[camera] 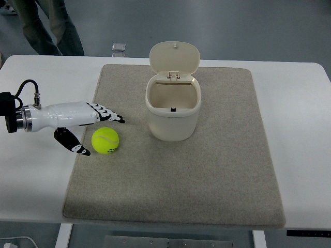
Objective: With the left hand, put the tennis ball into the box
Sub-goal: 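Reach the left hand down toward the tennis ball on the mat, then close the left hand fingers around the yellow tennis ball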
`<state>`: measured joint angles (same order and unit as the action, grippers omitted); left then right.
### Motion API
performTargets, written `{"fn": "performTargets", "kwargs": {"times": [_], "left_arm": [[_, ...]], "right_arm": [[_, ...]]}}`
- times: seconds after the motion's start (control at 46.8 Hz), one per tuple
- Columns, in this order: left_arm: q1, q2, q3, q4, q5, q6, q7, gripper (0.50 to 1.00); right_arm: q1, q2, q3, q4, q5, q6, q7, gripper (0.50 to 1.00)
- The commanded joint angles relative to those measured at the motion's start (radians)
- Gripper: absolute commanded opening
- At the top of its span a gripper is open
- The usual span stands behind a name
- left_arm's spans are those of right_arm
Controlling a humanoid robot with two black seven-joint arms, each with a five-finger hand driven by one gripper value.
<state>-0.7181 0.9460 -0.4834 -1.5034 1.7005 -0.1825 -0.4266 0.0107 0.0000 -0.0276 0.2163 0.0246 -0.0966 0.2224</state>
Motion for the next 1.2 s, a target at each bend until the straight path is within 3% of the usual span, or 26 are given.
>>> {"fn": "performTargets", "kwargs": {"times": [0.0, 0.428, 0.663, 0.77, 0.834, 1.176], "left_arm": [[0.000, -0.013, 0.000, 0.002, 0.024, 0.000, 0.000, 0.979], [0.000, -0.027, 0.002, 0.015, 0.070, 0.000, 0.000, 0.956], [0.000, -0.027, 0.025, 0.019, 0.110, 0.000, 0.000, 0.859], [-0.003, -0.027, 0.025, 0.019, 0.116, 0.001, 0.000, 0.853], [-0.003, -0.027, 0.023, 0.020, 0.130, 0.001, 0.000, 0.823], [-0.001, -0.047, 0.026, 0.040, 0.145, 0.057, 0.000, 0.816]], "right_arm": [[0.000, 0.000, 0.000, 0.000, 0.000, 0.000, 0.000, 0.938], [0.000, 0.000, 0.000, 0.000, 0.000, 0.000, 0.000, 0.938], [0.000, 0.000, 0.000, 0.000, 0.000, 0.000, 0.000, 0.938], [0.000, 0.000, 0.000, 0.000, 0.000, 0.000, 0.000, 0.938], [0.000, 0.000, 0.000, 0.000, 0.000, 0.000, 0.000, 0.938], [0.000, 0.000, 0.000, 0.000, 0.000, 0.000, 0.000, 0.938]]}}
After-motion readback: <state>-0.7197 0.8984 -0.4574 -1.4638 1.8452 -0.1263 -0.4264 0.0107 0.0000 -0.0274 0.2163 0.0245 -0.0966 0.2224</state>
